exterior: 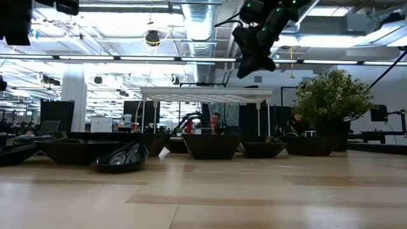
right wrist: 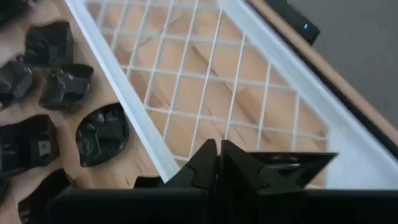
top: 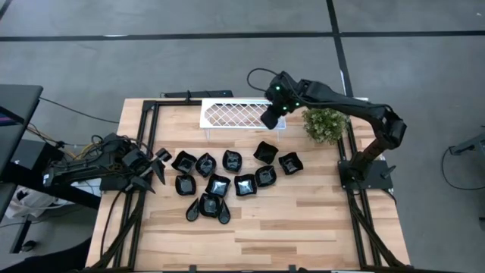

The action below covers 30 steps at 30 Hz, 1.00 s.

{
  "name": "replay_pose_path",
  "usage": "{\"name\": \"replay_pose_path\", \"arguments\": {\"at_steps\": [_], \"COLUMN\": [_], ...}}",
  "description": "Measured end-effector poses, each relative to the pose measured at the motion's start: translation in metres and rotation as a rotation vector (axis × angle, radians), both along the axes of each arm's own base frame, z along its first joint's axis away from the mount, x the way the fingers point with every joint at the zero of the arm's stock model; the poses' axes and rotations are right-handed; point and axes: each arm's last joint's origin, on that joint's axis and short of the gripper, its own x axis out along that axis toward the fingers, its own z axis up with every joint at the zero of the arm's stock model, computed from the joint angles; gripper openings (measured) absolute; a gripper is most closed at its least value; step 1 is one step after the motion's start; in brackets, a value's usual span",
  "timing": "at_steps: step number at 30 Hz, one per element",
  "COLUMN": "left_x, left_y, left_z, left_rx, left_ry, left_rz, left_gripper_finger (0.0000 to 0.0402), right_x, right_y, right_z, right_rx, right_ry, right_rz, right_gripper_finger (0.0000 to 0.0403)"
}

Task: Pick & Place Mini shaped plates
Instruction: Stack the drop-shaped plate on top of the drop-shaped plate on the shelf

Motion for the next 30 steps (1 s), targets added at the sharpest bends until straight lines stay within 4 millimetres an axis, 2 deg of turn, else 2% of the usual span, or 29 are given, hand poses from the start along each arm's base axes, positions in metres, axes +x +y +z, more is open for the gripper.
{"name": "replay_pose_path", "arguments": {"at_steps": [4, 10, 14, 18, 26, 30], "left_x": [0.000, 0.000, 0.000, 0.000, 0.000, 0.000], "left_y": [0.000, 0.000, 0.000, 0.000, 0.000, 0.000], "left_z": [0.000, 0.000, 0.000, 0.000, 0.000, 0.001], "left_rx": [0.001, 0.000, 0.000, 0.000, 0.000, 0.001], "left_ry": [-0.002, -0.002, -0.002, -0.002, -0.002, -0.006], "left_rz": [0.000, 0.001, 0.000, 0.000, 0.000, 0.000], "left_gripper_finger": [0.0182, 0.0182, 0.0182, 0.0182, 0.0182, 0.0182], "right_x": [0.006, 0.011, 0.015, 0.022, 0.040, 0.044], "right_y": [0.000, 0.004, 0.014, 0.036, 0.101, 0.128], "right_z": [-0.005, -0.010, -0.008, -0.005, -0.004, -0.004], "right_rx": [0.002, 0.009, -0.001, 0.014, 0.015, 0.048], "right_ry": [-0.001, 0.017, 0.014, -0.003, -0.005, -0.011], "right_rz": [0.032, 0.075, 0.116, 0.198, 0.399, 0.438], "right_gripper_finger": [0.0002, 0.0004, 0.0001, 0.0003, 0.0001, 0.0001]}}
